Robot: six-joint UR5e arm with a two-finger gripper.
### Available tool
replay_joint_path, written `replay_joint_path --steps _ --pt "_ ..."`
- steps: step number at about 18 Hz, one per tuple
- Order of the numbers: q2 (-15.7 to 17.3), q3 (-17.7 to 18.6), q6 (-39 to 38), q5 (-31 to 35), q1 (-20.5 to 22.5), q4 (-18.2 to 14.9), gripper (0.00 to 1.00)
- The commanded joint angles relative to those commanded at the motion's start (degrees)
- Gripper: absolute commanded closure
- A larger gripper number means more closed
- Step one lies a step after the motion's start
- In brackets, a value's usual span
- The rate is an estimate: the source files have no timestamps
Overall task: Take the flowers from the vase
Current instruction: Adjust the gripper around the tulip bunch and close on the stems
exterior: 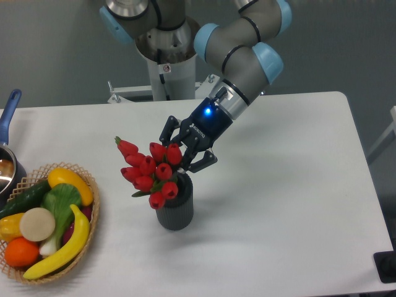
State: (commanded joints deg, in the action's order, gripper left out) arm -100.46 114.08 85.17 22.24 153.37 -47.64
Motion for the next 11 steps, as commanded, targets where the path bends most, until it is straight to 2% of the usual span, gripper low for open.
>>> replay_joint_path --steps 11 --pt "-0.88 0.70 1.76 0.79 0.88 0.09 0.00"
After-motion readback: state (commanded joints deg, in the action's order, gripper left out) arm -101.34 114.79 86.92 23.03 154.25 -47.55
